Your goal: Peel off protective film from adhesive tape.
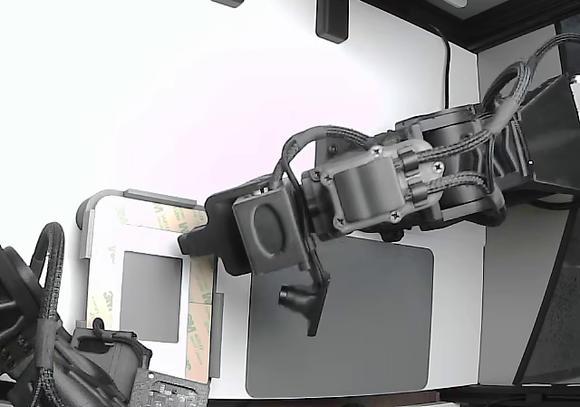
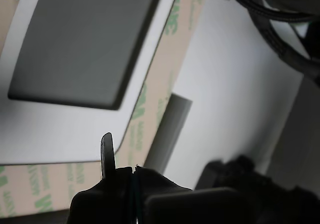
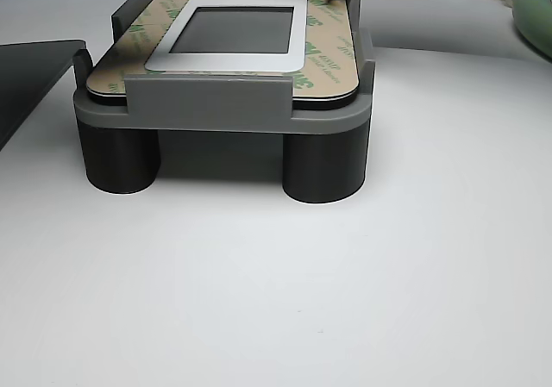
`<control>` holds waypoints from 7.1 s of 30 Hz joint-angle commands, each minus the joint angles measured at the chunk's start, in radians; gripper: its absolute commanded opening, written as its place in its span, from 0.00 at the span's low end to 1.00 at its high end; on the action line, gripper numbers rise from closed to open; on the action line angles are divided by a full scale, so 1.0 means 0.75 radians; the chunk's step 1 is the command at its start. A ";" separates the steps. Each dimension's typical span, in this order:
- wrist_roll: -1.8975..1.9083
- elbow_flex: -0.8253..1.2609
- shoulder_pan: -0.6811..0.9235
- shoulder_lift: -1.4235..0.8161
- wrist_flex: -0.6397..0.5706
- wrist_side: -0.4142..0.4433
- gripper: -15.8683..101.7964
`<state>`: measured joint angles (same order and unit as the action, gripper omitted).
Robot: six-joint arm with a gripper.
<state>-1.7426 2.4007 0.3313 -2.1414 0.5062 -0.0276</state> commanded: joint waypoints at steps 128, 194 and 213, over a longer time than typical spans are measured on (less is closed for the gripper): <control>-0.006 -0.567 0.503 0.616 0.086 0.213 0.05; 0.002 -0.603 0.483 0.624 0.137 0.172 0.05; -0.055 -0.597 0.470 0.646 0.112 0.164 0.05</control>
<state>-1.7856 1.9696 0.6995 -1.6322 0.6013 0.0966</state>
